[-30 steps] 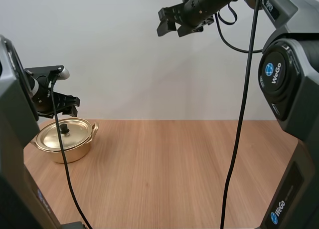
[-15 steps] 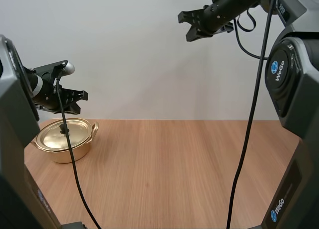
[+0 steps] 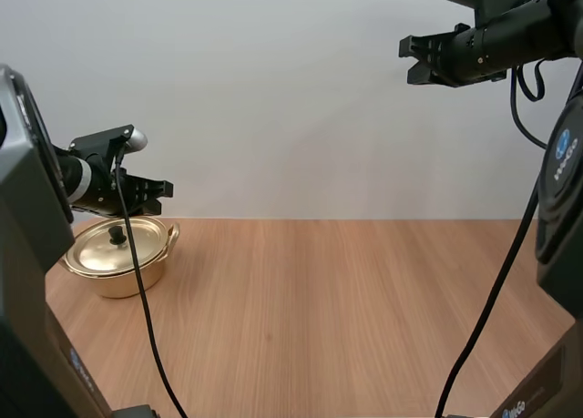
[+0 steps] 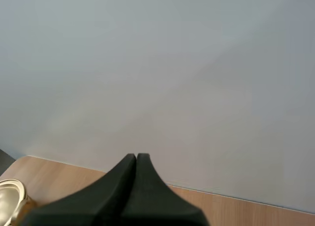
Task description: Open the pot, put the car inside, and close it
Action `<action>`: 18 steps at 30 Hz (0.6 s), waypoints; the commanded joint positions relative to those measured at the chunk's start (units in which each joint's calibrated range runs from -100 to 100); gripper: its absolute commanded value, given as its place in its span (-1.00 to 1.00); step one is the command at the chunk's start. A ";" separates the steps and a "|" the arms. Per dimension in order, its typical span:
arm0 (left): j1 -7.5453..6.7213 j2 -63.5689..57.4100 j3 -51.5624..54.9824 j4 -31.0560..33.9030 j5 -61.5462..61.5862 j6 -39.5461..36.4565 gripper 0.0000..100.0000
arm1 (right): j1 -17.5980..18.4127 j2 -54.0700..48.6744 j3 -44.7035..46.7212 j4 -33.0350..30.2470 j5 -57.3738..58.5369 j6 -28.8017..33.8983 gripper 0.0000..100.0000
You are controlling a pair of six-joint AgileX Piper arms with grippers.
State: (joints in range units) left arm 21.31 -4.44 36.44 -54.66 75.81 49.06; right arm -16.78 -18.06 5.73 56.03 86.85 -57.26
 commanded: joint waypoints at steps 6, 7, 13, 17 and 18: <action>-0.04 -0.64 0.93 -7.83 5.37 1.91 -0.54 | -0.05 0.51 24.27 2.25 -5.00 -4.62 -1.00; -0.13 -1.26 0.93 -8.68 7.20 2.15 -0.51 | -0.05 0.51 24.33 2.13 -5.00 -4.62 -1.00; -5.53 -7.20 1.25 -5.79 5.81 5.45 -0.26 | 1.39 0.51 24.33 2.02 -4.65 -4.62 -1.00; -11.30 -10.05 4.90 1.76 -10.95 5.45 0.07 | 3.35 0.51 24.33 1.41 -4.65 -4.62 -1.00; -12.33 -10.73 6.36 2.11 -14.75 5.45 0.15 | 3.83 0.51 24.33 1.08 -4.65 -4.62 -1.00</action>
State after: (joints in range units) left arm 12.63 -14.47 41.02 -57.99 76.83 54.48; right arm -13.54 -17.54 30.04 57.58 82.20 -61.85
